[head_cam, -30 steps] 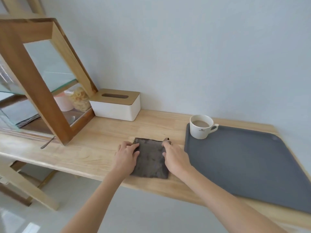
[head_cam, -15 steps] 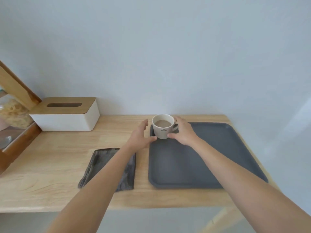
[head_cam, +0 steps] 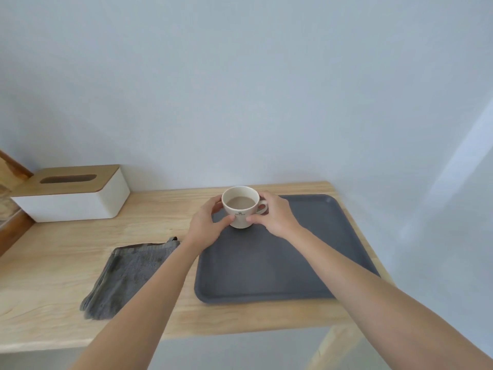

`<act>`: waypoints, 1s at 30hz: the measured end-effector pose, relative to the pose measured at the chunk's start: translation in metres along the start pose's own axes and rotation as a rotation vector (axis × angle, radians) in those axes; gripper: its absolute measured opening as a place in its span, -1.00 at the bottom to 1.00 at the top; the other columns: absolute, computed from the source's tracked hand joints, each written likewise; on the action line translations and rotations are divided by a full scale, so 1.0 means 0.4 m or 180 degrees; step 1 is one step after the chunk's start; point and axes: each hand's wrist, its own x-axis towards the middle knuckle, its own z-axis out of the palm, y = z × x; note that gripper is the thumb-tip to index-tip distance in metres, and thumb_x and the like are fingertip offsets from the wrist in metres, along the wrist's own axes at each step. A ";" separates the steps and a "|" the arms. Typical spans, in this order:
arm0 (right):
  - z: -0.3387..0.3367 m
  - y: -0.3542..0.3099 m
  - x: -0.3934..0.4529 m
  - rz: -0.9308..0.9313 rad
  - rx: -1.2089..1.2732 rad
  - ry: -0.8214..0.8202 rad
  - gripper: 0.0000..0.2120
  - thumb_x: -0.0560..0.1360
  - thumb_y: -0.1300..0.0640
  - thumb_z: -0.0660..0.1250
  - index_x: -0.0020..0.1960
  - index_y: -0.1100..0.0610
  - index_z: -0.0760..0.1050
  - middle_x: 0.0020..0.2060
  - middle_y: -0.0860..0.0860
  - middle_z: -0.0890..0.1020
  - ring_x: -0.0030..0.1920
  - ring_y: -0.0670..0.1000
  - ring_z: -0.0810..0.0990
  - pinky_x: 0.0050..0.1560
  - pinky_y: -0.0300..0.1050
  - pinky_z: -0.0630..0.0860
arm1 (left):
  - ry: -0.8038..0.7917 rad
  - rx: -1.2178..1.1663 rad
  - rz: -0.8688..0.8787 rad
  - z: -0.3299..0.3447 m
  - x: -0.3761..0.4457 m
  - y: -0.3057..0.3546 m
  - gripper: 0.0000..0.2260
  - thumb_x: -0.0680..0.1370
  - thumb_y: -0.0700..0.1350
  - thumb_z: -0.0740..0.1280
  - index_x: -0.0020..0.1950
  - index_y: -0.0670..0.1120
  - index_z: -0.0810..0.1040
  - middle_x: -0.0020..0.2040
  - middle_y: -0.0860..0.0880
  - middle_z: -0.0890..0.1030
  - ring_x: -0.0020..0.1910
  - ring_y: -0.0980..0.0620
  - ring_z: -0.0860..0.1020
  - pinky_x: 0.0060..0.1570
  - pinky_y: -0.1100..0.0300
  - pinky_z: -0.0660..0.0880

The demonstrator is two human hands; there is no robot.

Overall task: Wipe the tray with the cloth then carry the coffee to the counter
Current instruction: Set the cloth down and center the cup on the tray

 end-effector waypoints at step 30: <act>-0.257 0.240 -0.232 0.0938 -0.1970 0.0526 -0.53 0.57 0.03 0.20 0.45 0.03 0.23 0.28 0.20 0.34 0.24 0.25 0.34 0.20 0.10 0.39 | 0.0268 0.2149 -0.0918 0.079 -0.124 0.018 -0.45 0.55 0.09 0.26 0.51 0.10 0.20 0.50 -0.20 0.17 0.49 -0.19 0.12 0.36 -0.19 0.24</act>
